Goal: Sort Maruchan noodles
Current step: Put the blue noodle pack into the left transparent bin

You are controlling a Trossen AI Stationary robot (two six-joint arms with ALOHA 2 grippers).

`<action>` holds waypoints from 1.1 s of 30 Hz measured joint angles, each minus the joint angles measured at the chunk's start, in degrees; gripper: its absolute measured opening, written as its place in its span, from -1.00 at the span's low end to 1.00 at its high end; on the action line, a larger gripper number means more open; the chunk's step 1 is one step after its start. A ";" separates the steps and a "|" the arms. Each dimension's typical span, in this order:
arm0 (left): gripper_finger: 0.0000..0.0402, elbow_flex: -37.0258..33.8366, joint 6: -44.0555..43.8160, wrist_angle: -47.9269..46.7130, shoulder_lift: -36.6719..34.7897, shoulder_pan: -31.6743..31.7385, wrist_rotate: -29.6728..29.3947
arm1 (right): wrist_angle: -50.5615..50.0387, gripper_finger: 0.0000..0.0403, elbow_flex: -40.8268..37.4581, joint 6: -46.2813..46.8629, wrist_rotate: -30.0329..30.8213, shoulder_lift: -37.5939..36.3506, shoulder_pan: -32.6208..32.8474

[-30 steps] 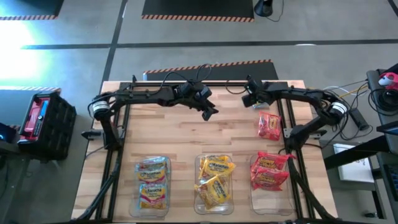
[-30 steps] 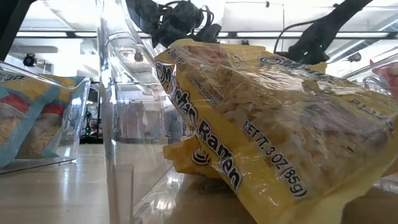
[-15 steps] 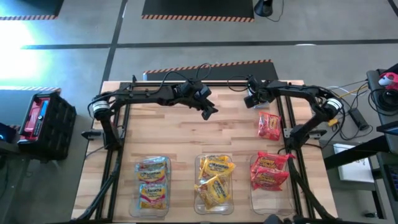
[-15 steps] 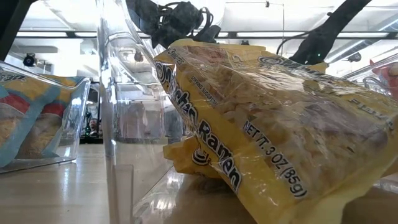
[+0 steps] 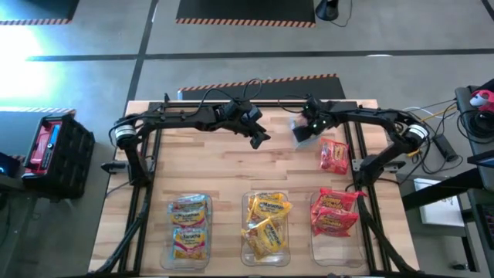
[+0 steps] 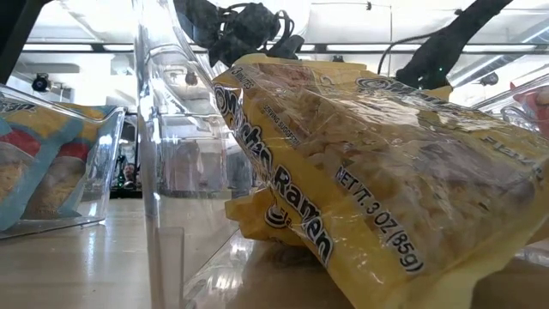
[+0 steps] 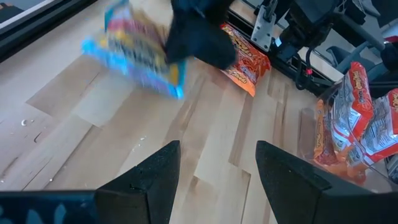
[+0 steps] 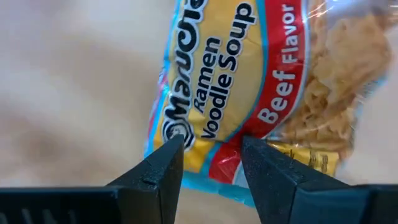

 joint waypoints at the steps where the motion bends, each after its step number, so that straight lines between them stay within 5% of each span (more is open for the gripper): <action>1: -0.04 0.00 0.05 0.01 0.00 0.00 0.02 | 0.66 -0.25 -0.04 -0.20 -4.21 0.07 0.76; 5: -0.04 0.00 0.17 -0.01 0.00 0.00 1.02 | 6.95 -0.25 -0.17 -0.99 -19.63 0.47 4.10; 9: -0.04 0.00 0.20 -0.31 0.00 -0.29 1.53 | 15.66 -0.25 -0.41 1.13 -26.20 0.50 6.89; 26: -0.04 -1.47 -0.79 -3.99 -0.31 -0.44 7.87 | 15.87 -0.39 -0.28 2.89 -21.28 -1.45 8.48; 33: -0.04 -12.09 -10.51 12.53 -2.57 -0.44 11.03 | 15.87 -0.43 -0.26 2.40 -20.00 -1.20 8.40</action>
